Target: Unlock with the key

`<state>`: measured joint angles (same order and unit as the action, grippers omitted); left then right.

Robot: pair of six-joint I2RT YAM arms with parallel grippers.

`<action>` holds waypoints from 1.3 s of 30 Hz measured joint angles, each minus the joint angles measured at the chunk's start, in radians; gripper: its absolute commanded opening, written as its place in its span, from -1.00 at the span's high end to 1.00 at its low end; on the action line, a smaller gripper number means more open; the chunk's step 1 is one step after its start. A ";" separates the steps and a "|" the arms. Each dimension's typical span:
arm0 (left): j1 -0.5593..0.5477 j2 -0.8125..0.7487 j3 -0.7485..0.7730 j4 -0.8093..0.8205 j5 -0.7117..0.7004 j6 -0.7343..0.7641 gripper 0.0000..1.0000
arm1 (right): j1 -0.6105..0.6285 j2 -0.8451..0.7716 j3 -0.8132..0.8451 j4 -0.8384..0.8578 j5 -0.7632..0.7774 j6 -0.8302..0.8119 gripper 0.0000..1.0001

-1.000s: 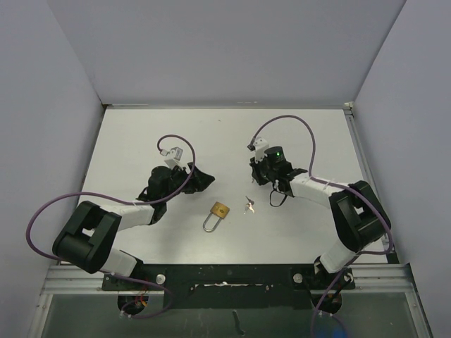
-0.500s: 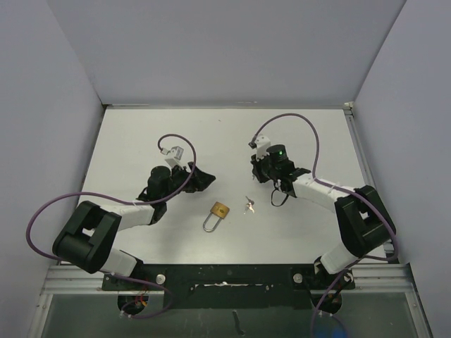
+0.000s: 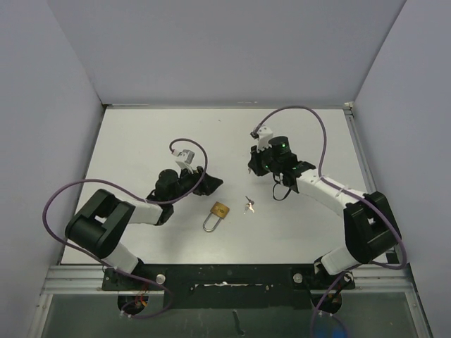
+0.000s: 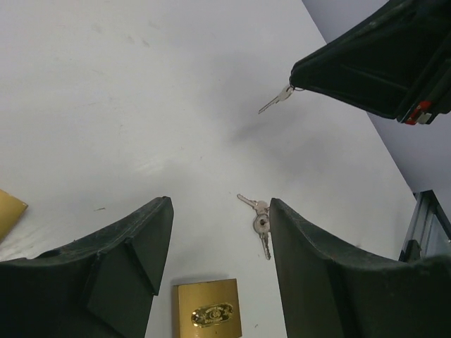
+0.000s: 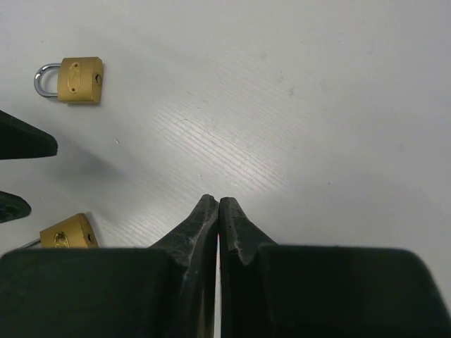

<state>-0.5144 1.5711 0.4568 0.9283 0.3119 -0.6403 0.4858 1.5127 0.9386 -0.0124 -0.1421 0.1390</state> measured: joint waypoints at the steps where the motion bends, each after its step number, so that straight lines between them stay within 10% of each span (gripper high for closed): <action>1: -0.010 0.011 0.000 0.013 0.000 0.004 -0.10 | 0.000 -0.005 0.002 -0.003 -0.004 0.005 1.00; 39: -0.058 -0.176 -0.060 -0.046 -0.100 0.077 -0.12 | 0.000 0.243 0.018 0.140 -0.122 -0.079 0.98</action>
<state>-0.5724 1.3952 0.3969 0.8825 0.2123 -0.5629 0.4858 1.7554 0.9569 0.1272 -0.2638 0.0597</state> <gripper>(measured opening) 0.561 0.023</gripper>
